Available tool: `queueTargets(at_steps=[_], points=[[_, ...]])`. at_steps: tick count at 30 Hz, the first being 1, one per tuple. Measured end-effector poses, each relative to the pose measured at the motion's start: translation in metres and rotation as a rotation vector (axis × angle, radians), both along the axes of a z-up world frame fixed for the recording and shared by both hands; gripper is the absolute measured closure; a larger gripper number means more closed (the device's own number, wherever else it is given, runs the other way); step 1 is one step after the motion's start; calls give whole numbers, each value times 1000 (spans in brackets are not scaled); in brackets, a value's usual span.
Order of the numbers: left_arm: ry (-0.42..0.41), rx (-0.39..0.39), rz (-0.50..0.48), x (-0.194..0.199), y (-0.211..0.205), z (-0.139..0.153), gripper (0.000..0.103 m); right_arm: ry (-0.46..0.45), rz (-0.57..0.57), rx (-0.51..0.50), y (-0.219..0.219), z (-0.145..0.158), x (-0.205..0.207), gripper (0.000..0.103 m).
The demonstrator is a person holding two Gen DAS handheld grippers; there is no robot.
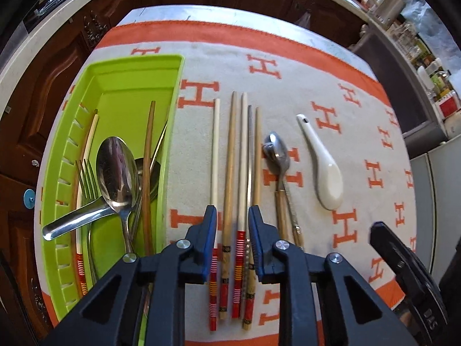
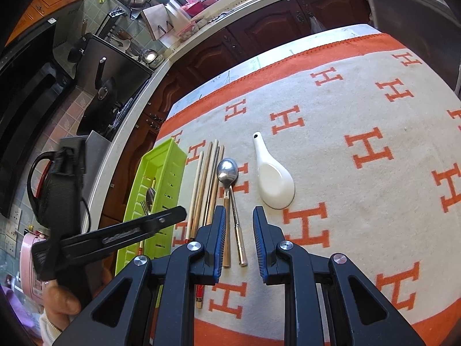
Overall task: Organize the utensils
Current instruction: 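Grasp a red-striped chopstick with the left tool while the right tool grasps another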
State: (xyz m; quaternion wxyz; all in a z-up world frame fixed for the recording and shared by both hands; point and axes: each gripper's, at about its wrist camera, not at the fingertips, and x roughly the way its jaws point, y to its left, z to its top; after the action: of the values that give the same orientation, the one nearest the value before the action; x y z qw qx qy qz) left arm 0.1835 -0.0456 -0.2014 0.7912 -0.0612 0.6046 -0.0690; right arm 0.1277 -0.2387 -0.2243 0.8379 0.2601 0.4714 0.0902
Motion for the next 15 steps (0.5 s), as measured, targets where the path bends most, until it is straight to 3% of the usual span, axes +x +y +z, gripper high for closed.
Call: queueTargets(at_steps=[5, 15], points=[[40, 42, 28, 9, 3, -17, 95, -2, -3, 20, -3, -3, 1, 84], [51, 158, -18, 22, -20, -25, 96, -6, 6, 30, -5, -6, 2, 84]])
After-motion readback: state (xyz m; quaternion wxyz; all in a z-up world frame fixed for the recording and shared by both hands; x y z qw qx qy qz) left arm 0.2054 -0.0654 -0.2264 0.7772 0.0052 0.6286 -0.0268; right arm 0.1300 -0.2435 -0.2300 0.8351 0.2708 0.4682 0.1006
